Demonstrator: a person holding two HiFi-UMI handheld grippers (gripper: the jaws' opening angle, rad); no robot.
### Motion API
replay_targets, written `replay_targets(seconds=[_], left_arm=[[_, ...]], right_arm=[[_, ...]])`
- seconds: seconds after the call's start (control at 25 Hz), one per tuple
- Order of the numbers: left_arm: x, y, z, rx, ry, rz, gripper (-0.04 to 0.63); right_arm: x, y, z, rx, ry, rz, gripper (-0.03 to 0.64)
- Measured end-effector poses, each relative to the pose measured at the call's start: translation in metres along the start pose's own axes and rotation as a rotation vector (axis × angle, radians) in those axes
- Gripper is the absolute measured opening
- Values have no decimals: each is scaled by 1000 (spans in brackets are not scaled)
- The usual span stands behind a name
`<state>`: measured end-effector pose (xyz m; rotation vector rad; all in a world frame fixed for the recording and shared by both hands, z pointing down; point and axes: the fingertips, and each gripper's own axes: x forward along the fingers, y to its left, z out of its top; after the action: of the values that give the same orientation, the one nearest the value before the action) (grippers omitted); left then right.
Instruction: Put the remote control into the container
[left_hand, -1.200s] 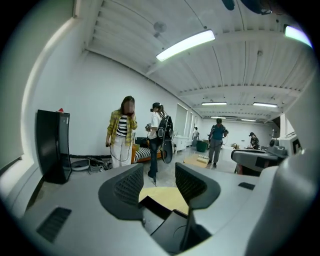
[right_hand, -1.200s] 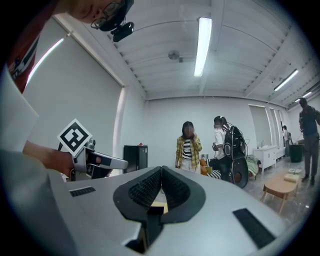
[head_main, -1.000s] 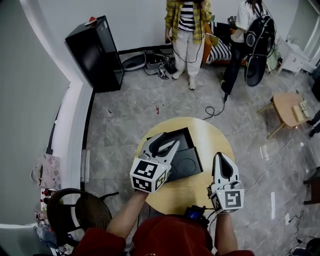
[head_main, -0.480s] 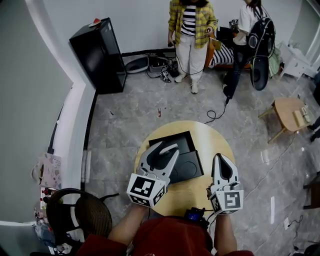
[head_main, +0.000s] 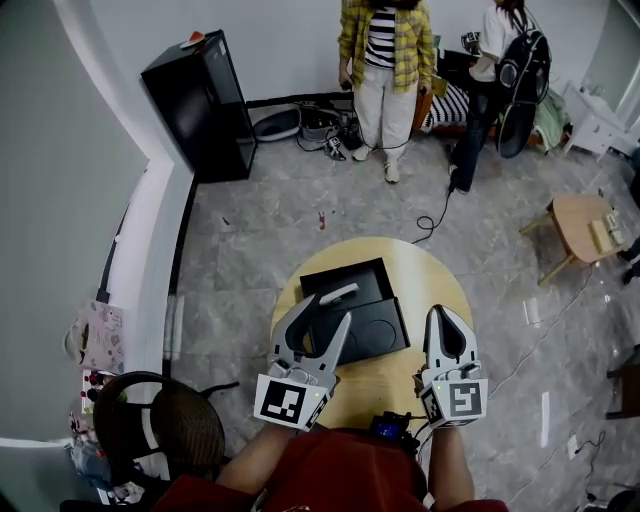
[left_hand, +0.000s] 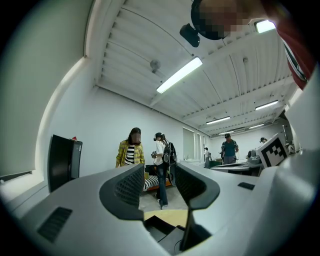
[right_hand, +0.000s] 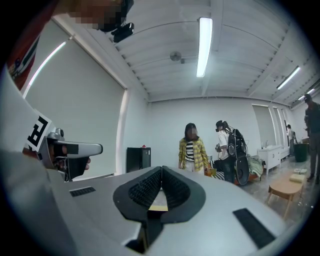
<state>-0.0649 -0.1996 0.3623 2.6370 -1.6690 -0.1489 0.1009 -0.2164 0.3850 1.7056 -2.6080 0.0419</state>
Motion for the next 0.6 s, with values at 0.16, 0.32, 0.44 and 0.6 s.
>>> replay_targets(seconds=[0.16, 0.32, 0.44, 0.6], left_arm=[[-6, 1, -5, 4, -16, 21, 198], [-13, -1, -17, 44, -12, -3, 153], [-14, -3, -16, 46, -35, -12, 144], [-12, -5, -12, 27, -52, -11, 123]], right_arm=[[1, 3, -1, 6, 1, 0, 23], [1, 9, -2, 16, -11, 18, 23], [1, 9, -4, 9, -17, 34, 23], [-1, 7, -6, 8, -11, 28, 23]])
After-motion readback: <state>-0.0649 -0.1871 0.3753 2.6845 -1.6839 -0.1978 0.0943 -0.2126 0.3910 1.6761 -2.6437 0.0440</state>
